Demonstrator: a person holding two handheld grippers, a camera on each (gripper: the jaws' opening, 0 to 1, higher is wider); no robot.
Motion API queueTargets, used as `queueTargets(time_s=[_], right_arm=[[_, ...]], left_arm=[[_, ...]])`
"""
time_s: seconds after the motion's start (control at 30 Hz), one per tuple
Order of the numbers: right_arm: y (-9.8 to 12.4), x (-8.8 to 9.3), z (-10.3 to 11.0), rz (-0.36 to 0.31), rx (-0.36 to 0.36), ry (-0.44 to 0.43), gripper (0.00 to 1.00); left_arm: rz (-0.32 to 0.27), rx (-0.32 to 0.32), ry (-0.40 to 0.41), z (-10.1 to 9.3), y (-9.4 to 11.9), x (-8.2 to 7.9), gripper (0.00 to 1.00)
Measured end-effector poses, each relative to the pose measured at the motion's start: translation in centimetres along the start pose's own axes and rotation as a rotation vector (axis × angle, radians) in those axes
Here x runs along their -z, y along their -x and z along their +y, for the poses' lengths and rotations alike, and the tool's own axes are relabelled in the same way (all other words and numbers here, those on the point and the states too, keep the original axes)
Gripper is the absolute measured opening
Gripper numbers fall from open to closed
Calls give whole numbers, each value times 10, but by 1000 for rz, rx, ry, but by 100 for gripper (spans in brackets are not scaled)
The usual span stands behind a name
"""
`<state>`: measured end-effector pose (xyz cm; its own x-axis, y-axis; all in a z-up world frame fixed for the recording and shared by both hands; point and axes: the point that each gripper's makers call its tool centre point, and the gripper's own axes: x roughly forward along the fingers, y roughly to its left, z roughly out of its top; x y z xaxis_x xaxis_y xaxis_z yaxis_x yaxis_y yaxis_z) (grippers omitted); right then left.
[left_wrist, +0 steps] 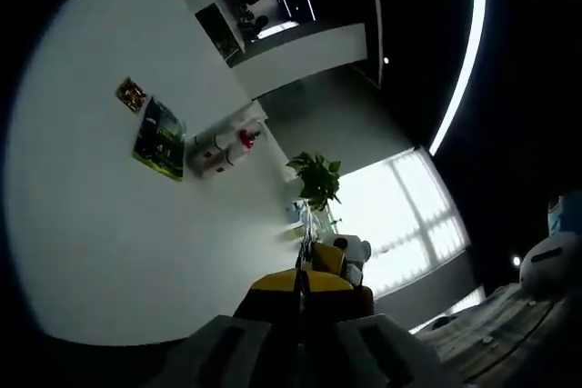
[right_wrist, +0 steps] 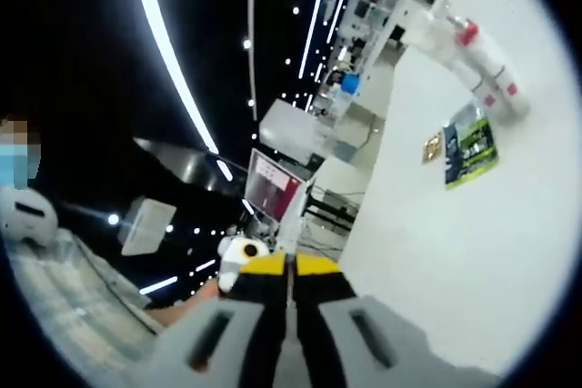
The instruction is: Arrange the skincare products in the storage area until every visible bottle or jar stands upright without overlapping.
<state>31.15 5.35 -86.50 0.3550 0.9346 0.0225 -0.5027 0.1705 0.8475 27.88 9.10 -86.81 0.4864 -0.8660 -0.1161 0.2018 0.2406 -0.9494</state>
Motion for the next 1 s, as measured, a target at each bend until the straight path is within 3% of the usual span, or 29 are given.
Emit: queueTargets(time_s=[0.27,0.4,0.47,0.73,1.0], right_arm=[[2,1,-4,-2,13,28,13],[4,0,-12,-3,50,60,20],[8,0,-19,9,97,121,21],[16,0,-35,33,183,196,36],[15,3,-52,44,235,197,43]], left_arm=[[-44,7,27,0,-1,-13,0],[-78,3,45,4,-3,-27,0],[-87,-3,50,9,-2,-35,0],[-131,-19,82,29,-1,-70,0],[-149,-54,106,58,0,-105,0]])
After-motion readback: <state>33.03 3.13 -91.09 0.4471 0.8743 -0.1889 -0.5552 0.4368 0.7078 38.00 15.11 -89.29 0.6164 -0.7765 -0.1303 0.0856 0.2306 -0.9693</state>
